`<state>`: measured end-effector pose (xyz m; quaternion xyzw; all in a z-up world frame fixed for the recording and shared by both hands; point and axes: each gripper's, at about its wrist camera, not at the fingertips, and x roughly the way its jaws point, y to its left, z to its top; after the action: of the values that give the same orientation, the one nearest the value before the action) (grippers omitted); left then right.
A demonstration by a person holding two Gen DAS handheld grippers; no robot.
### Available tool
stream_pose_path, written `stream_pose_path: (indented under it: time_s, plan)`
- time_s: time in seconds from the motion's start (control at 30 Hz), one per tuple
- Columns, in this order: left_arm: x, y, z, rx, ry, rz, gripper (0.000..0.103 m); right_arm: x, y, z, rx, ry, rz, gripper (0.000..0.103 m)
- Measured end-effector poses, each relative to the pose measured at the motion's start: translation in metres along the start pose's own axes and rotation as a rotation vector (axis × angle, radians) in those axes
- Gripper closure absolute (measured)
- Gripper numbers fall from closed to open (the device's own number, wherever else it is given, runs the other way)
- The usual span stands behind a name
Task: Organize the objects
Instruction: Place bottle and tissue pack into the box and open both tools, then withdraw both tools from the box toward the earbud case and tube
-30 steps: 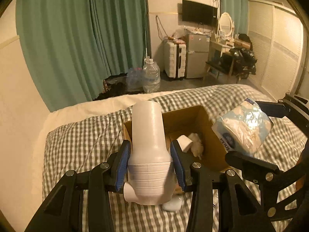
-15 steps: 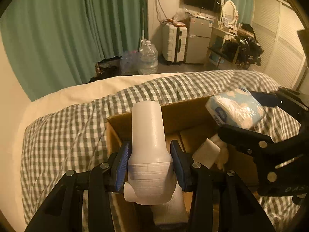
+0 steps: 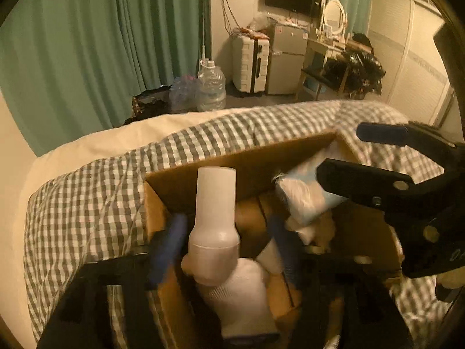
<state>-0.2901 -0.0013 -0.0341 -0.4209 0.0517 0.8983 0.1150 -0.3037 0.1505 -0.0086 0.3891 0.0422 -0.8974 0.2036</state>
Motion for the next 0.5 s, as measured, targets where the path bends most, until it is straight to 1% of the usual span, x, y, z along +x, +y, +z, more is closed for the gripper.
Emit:
stream_pose_path:
  time_s: [0.07,0.13,0.2,0.4,0.5]
  plan:
    - [-0.020,-0.001,0.001,-0.004,-0.033,0.021,0.017,-0.015,0.002,0.003,-0.002,-0.010,-0.004,0.012]
    - [-0.037,-0.005,0.003,0.003,-0.049,0.034,0.015,-0.037,0.007,0.004,-0.021,-0.025,-0.031,0.011]
    - [-0.056,-0.008,0.003,0.007,-0.064,0.053,0.010,-0.054,0.011,0.003,-0.035,-0.036,-0.049,0.010]
    - [-0.112,-0.017,-0.007,0.030,-0.115,0.089,0.006,-0.116,0.030,-0.006,-0.078,-0.053,-0.105,0.010]
    - [-0.134,-0.021,-0.015,0.031,-0.126,0.093,0.005,-0.135,0.041,-0.016,-0.088,-0.054,-0.122,0.010]
